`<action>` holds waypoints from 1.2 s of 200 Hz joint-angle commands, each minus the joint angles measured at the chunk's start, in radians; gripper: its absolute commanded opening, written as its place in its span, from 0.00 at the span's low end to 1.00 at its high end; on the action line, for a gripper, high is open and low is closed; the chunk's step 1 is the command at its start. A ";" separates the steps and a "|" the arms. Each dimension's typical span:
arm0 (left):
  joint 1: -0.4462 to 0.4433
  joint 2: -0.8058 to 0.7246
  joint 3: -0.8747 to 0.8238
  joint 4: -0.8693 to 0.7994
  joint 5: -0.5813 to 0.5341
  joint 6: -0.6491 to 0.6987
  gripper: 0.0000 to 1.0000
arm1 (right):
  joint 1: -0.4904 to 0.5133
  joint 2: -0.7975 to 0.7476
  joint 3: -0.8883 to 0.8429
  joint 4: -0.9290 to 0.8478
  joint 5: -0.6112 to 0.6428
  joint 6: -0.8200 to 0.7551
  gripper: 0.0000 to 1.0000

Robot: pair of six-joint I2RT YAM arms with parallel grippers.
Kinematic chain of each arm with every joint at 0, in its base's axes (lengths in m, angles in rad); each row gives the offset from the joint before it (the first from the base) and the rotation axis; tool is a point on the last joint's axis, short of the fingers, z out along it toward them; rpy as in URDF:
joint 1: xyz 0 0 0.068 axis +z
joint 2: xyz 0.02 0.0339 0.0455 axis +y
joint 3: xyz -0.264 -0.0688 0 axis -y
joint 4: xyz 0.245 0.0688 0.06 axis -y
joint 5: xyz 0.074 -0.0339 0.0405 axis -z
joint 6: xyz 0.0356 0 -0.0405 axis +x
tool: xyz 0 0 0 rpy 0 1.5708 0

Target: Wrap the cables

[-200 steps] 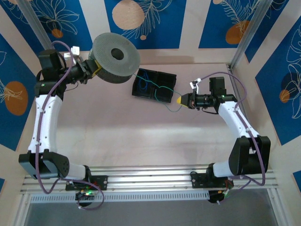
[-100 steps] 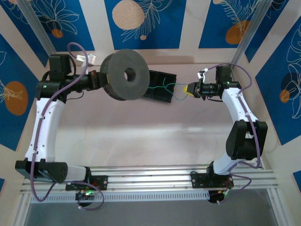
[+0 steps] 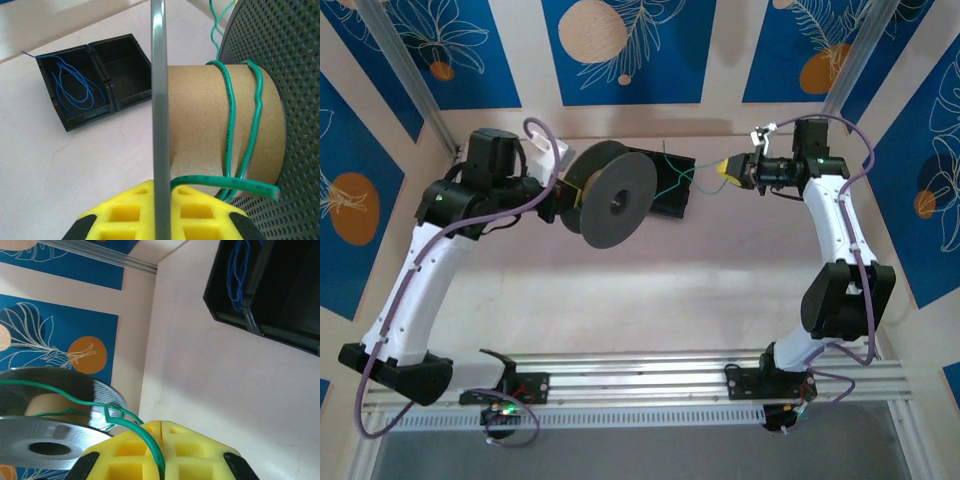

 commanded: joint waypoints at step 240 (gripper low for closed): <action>-0.142 0.011 -0.272 0.585 -0.658 0.273 0.00 | 0.339 -0.038 0.213 0.636 -0.488 0.591 0.00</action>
